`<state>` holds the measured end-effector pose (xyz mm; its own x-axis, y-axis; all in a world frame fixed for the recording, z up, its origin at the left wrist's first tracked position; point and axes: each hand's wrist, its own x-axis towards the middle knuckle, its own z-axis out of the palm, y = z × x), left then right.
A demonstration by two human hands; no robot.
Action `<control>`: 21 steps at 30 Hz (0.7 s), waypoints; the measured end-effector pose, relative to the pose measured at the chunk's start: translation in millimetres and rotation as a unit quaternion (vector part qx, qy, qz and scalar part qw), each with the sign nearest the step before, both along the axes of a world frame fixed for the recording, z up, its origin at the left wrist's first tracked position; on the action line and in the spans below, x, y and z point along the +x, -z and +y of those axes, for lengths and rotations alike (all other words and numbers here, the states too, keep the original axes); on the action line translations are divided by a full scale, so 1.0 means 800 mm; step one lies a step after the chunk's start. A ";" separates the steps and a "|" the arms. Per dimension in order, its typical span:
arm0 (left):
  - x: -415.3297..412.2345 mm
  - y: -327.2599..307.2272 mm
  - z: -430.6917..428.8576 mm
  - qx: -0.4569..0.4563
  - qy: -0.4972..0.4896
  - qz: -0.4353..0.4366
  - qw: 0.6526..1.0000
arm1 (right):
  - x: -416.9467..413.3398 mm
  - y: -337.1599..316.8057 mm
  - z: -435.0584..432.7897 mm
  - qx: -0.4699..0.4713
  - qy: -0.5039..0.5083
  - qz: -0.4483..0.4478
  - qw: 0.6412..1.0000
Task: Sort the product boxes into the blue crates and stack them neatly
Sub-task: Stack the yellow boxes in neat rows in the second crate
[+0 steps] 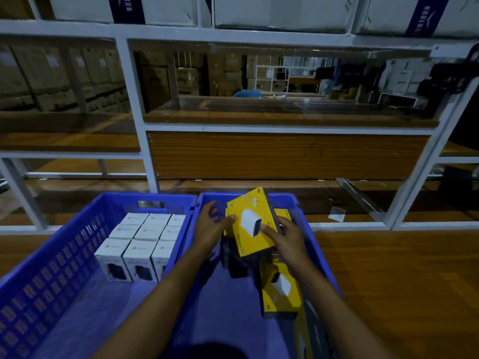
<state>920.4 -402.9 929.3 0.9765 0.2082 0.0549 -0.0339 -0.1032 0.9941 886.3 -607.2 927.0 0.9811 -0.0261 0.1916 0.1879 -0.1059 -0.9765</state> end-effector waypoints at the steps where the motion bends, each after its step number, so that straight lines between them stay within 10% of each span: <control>1: -0.001 0.000 0.000 0.027 0.010 -0.025 0.999 | -0.001 -0.002 -0.004 -0.037 -0.003 -0.024 0.999; 13: -0.019 0.004 -0.026 0.136 0.344 0.009 0.929 | 0.006 0.002 -0.031 -0.113 -0.039 0.016 0.993; 21: -0.016 0.006 -0.016 0.042 0.282 0.037 0.958 | 0.009 -0.003 -0.029 0.019 0.075 0.053 0.996</control>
